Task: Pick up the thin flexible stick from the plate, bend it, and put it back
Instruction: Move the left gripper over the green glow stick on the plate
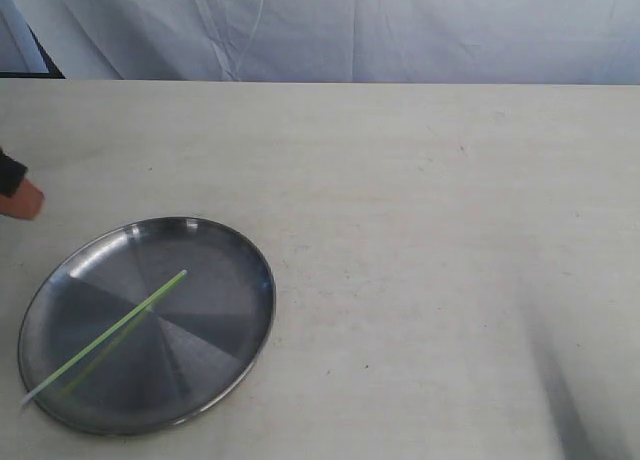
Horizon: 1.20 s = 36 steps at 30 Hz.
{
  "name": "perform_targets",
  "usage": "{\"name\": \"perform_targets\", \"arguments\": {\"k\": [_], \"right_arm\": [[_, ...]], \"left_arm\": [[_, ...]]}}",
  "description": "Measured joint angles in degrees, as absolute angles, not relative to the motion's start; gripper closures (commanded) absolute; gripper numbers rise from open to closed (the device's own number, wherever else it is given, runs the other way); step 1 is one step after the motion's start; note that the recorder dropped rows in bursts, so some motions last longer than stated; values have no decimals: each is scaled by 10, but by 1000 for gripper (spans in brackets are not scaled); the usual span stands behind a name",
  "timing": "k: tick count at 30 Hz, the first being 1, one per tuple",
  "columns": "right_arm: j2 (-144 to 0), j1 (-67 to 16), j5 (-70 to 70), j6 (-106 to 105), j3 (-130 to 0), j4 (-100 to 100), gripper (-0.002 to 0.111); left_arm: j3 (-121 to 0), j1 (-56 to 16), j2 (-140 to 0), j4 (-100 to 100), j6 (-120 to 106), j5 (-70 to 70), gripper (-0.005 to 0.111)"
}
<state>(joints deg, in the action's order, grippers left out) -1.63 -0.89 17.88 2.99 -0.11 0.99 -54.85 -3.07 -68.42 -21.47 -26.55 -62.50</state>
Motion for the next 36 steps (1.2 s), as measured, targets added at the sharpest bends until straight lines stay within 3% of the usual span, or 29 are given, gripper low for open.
{"name": "perform_targets", "arguments": {"k": [4,17,36], "right_arm": [[-16,-9,179,30,-1,10,108],[-16,-9,179,30,-1,10,108],[-16,-9,179,30,-1,10,108]], "left_arm": [[-549,-54,-765,-195,-281,-625,57],[-525,-116,-892,-123,-306,-611,57],[-440,-126,-903,-118,-306,-527,57]]}}
